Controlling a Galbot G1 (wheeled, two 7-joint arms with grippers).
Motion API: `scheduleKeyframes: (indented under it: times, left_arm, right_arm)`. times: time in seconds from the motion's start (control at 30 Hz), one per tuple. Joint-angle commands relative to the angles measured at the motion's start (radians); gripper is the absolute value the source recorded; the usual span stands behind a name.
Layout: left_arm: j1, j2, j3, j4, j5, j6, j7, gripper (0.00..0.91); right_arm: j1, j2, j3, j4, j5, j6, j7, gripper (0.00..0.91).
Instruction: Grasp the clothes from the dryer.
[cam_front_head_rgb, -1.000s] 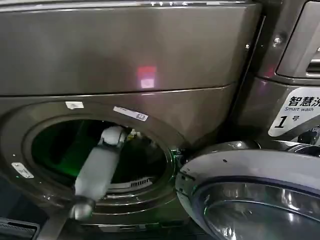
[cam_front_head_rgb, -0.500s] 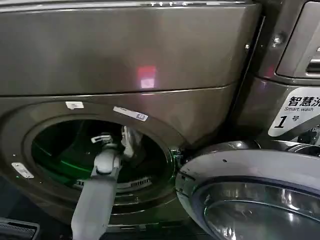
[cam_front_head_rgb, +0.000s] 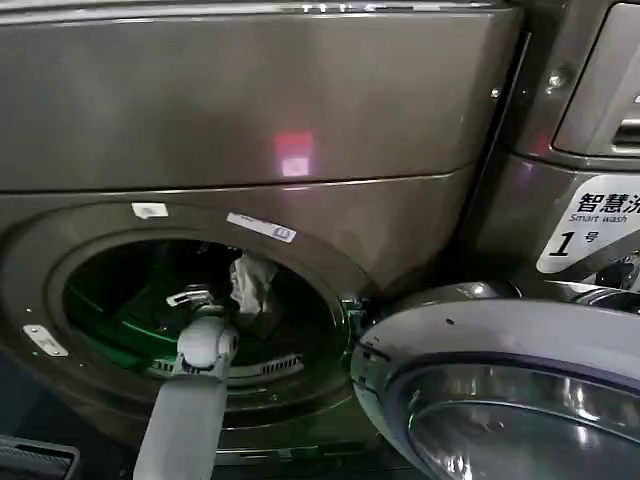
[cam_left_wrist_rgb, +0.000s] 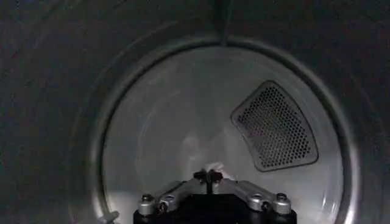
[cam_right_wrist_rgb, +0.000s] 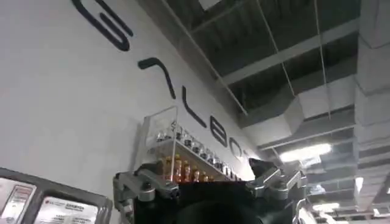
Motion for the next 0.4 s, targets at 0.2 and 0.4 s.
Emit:
scheduleKeyframes:
  times: [0.2, 0.4]
  left_arm:
    - [0.003, -0.004, 0.000, -0.005, 0.005, 0.003, -0.003, 0.000]
    - [-0.003, -0.001, 0.000, 0.004, 0.005, 0.004, -0.002, 0.000]
  right_arm:
    - [0.000, -0.007, 0.013, -0.002, -0.002, -0.008, -0.012, 0.907]
    - [0.004, -0.008, 0.007, 0.000, -0.003, -0.010, -0.015, 0.907]
